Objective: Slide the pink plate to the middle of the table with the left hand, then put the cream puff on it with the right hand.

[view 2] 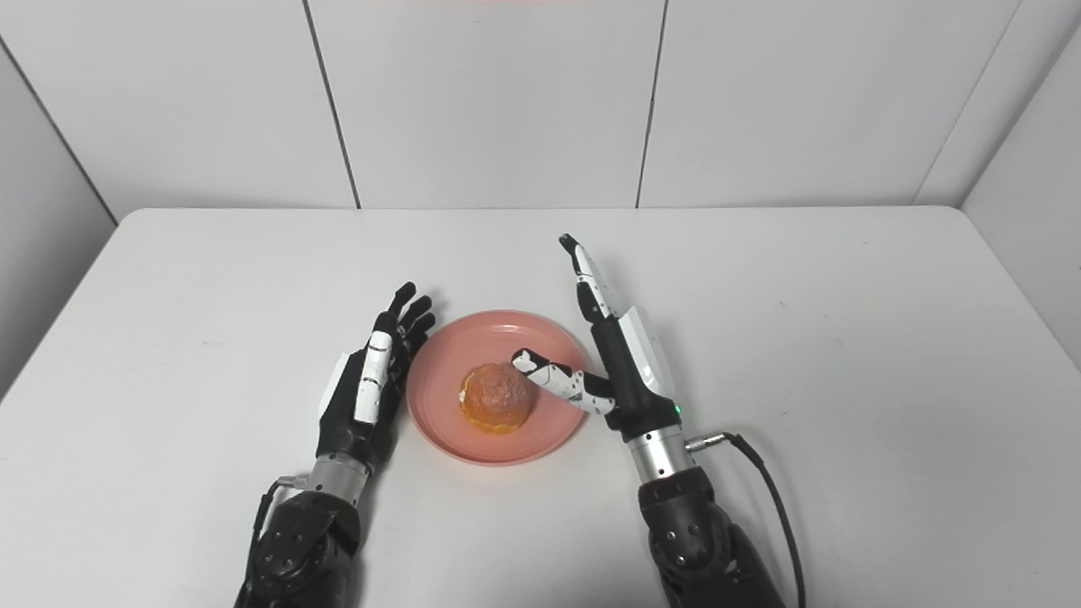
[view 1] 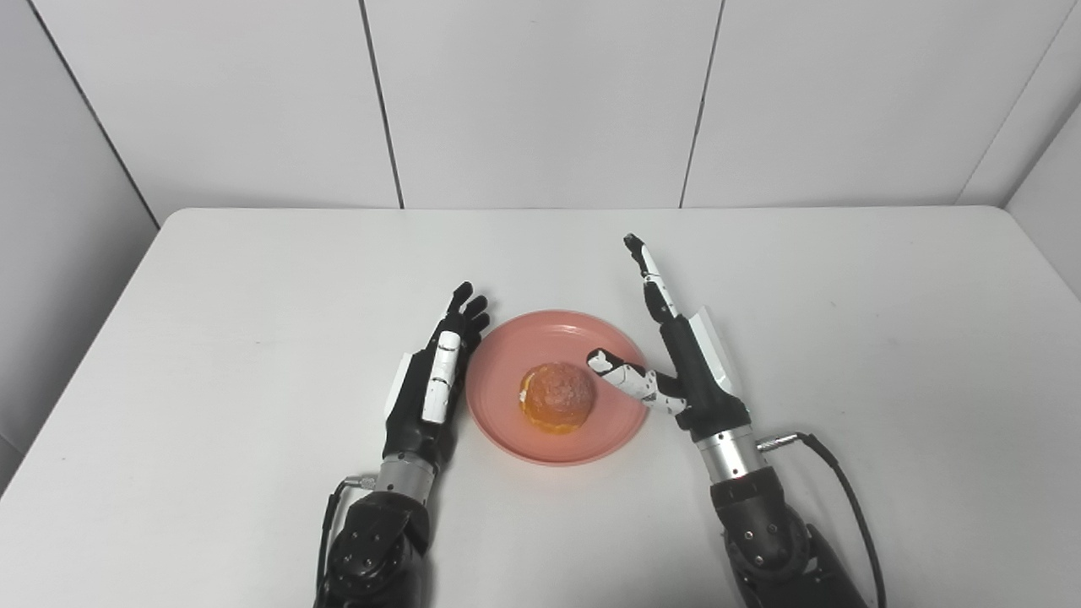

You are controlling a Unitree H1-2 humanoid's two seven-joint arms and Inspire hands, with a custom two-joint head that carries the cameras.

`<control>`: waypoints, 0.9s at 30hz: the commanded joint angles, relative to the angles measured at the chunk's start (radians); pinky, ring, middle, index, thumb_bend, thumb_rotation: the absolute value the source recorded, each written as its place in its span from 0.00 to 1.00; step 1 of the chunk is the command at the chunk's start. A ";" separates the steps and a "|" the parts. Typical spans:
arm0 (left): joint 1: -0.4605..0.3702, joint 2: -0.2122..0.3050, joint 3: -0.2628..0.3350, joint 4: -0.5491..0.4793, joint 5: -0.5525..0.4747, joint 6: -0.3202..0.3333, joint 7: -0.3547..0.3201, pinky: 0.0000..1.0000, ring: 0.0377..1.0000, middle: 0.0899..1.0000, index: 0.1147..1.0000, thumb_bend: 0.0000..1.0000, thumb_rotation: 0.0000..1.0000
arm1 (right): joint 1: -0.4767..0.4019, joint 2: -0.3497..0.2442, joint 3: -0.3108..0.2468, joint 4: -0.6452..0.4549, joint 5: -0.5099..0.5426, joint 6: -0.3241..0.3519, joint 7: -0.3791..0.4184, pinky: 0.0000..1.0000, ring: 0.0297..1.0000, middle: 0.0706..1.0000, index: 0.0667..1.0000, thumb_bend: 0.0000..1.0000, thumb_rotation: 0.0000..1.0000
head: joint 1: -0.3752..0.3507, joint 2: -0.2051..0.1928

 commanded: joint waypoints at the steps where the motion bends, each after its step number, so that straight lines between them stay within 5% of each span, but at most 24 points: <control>1: 0.012 0.002 0.010 0.015 -0.001 -0.004 0.005 1.00 0.98 0.98 0.97 0.61 1.00 | 0.017 0.028 -0.008 -0.046 0.040 0.035 0.021 0.95 1.00 1.00 1.00 0.55 0.91 | -0.001 0.004; 10: 0.010 -0.005 0.027 0.022 0.001 -0.034 0.022 1.00 1.00 1.00 0.99 0.60 0.96 | 0.077 0.061 -0.025 -0.129 0.012 0.216 0.040 1.00 1.00 1.00 0.99 0.57 0.99 | -0.013 0.005; 14: 0.011 0.000 0.021 0.020 0.009 -0.037 0.020 1.00 1.00 1.00 1.00 0.59 0.98 | 0.099 0.089 -0.053 -0.163 0.049 0.312 0.045 1.00 1.00 1.00 0.99 0.67 1.00 | -0.014 0.007; 27: 0.014 -0.006 0.025 0.017 0.021 -0.046 0.037 1.00 1.00 1.00 0.99 0.59 0.93 | 0.077 0.134 -0.138 -0.117 0.332 0.279 0.120 1.00 1.00 1.00 1.00 0.57 0.95 | -0.011 0.009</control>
